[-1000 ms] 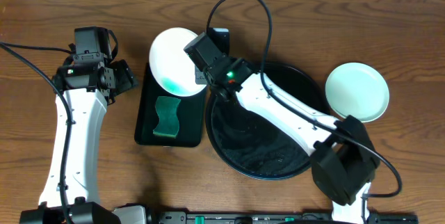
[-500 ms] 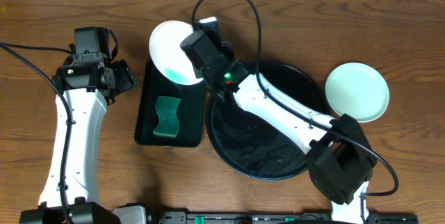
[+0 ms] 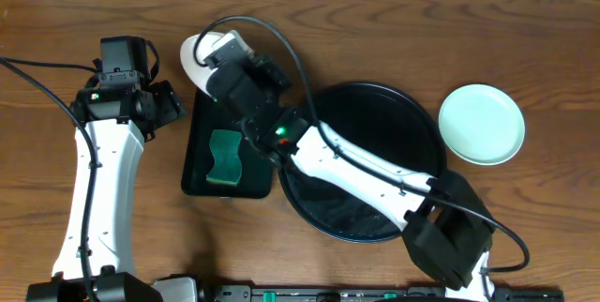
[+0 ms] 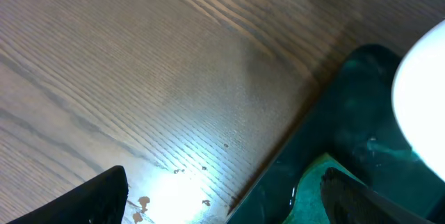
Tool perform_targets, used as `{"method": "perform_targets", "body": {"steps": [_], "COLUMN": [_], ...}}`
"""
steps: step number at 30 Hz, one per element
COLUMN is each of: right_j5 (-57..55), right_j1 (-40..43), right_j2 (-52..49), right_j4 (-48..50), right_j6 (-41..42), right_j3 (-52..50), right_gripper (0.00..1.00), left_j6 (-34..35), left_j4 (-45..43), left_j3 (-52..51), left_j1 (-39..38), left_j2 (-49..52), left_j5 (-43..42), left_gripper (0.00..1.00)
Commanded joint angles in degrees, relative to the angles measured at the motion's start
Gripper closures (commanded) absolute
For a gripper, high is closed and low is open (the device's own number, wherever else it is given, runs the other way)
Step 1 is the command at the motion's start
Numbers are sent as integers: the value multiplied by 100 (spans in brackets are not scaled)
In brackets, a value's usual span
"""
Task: Clean dirty plates on tray and stack at the side
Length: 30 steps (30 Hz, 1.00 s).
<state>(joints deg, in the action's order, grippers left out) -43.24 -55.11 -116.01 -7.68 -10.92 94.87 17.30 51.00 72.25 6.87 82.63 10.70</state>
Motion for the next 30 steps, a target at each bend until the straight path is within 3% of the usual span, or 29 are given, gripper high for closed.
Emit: {"method": "perform_targets", "body": {"steps": [1,8,16,30], "right_j5": [-763,-796,-796,-798], "right_j1": [-142,-328,-387,-387], "right_j2": [7,7,7,7], "right_j4": [236,833,883,879], "right_j6": [-981,-1954,-2726,-2817], "right_j3": [105,105,105,103], "right_gripper": [99,99,99,99], "left_j6": [-33,-33,-31,-33], "left_j4": [11,9,11,11], "left_j3": [26,26,26,26], "left_j1": [24,24,24,24], "left_j2": [11,11,11,11], "left_j5": [72,72,72,72], "left_gripper": [12,12,11,12]}}
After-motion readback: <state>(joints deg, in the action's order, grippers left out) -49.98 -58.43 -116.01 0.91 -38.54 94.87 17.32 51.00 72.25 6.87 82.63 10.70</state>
